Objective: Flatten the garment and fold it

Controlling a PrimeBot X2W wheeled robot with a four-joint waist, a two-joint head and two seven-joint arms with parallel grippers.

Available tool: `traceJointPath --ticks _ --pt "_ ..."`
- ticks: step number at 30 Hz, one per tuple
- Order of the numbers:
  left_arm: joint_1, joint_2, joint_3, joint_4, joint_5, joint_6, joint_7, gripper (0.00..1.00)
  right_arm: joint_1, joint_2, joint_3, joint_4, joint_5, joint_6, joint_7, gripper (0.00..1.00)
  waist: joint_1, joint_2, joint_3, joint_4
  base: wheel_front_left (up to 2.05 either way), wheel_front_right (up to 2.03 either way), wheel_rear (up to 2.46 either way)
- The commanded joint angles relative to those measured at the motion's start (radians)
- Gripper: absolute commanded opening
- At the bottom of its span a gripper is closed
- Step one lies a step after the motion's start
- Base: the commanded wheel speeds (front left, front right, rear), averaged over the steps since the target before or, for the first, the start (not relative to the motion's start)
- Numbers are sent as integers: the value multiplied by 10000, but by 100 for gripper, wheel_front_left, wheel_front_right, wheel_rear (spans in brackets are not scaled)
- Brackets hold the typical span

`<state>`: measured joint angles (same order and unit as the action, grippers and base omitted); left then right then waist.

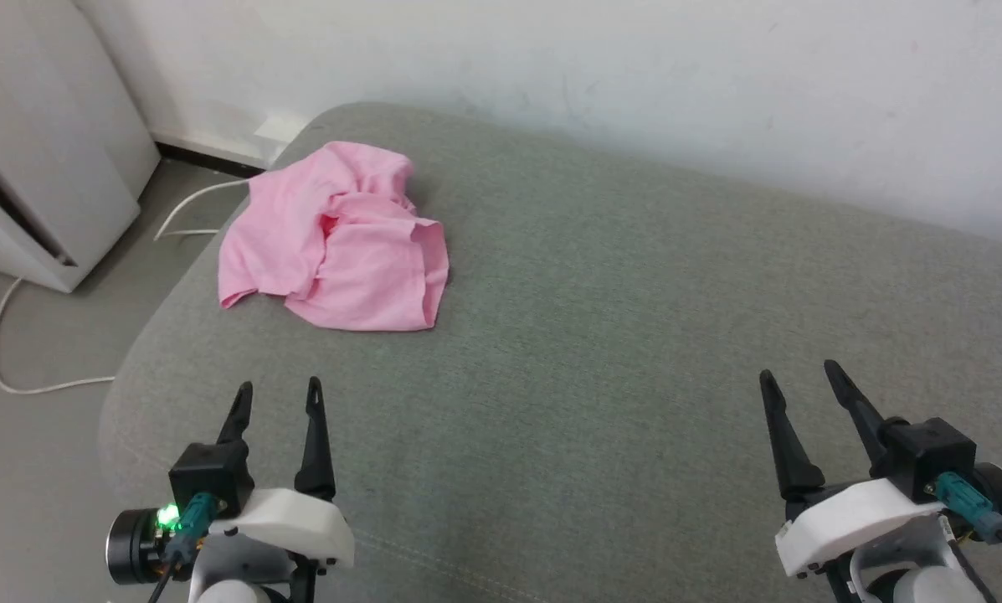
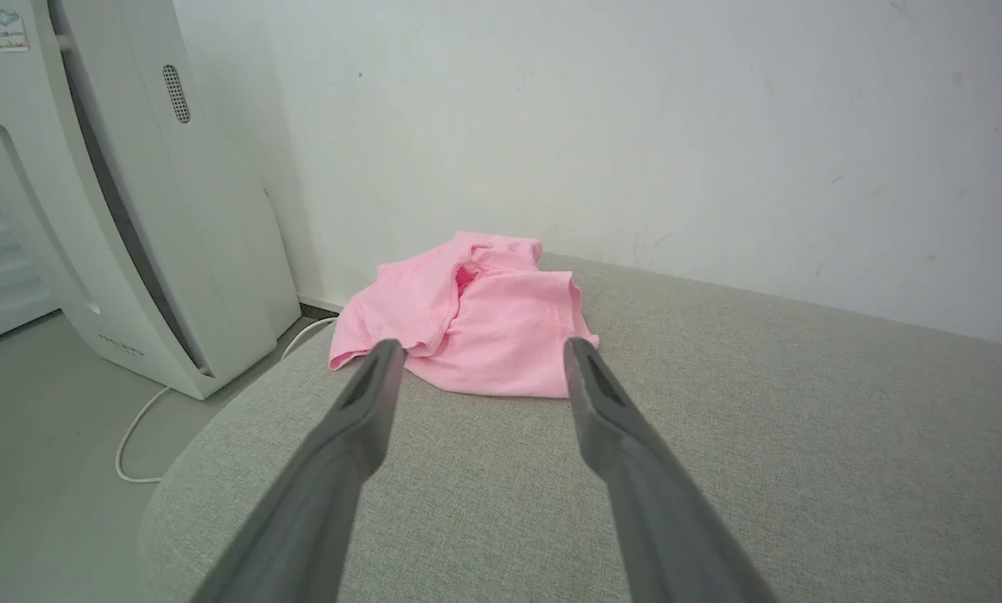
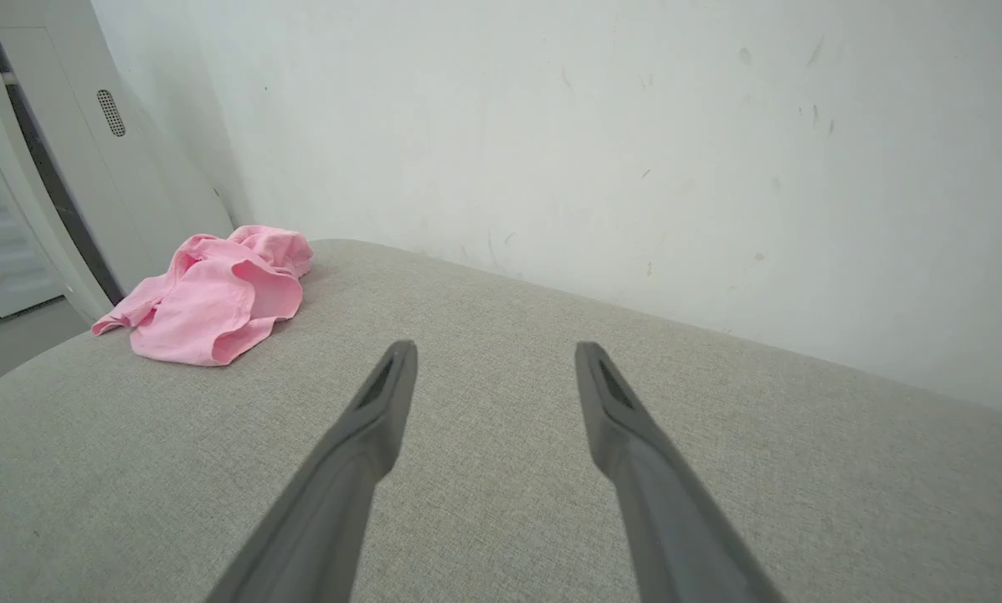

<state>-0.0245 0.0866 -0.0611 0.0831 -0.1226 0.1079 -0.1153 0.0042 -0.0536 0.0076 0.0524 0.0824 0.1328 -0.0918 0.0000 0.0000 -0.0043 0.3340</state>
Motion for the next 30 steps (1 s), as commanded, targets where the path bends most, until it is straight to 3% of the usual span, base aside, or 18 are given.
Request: traceJointPath --ticks 1,30 --pt "-155 71 -32 32 -69 76 -107 100 -158 18 24 43 68 -11 -98 100 0 0 19 172 0 0 0" --pt "-229 392 -274 318 -761 699 -695 100 -333 26 86 254 399 -16 -514 100 0 0 143 1644 0 0 0"
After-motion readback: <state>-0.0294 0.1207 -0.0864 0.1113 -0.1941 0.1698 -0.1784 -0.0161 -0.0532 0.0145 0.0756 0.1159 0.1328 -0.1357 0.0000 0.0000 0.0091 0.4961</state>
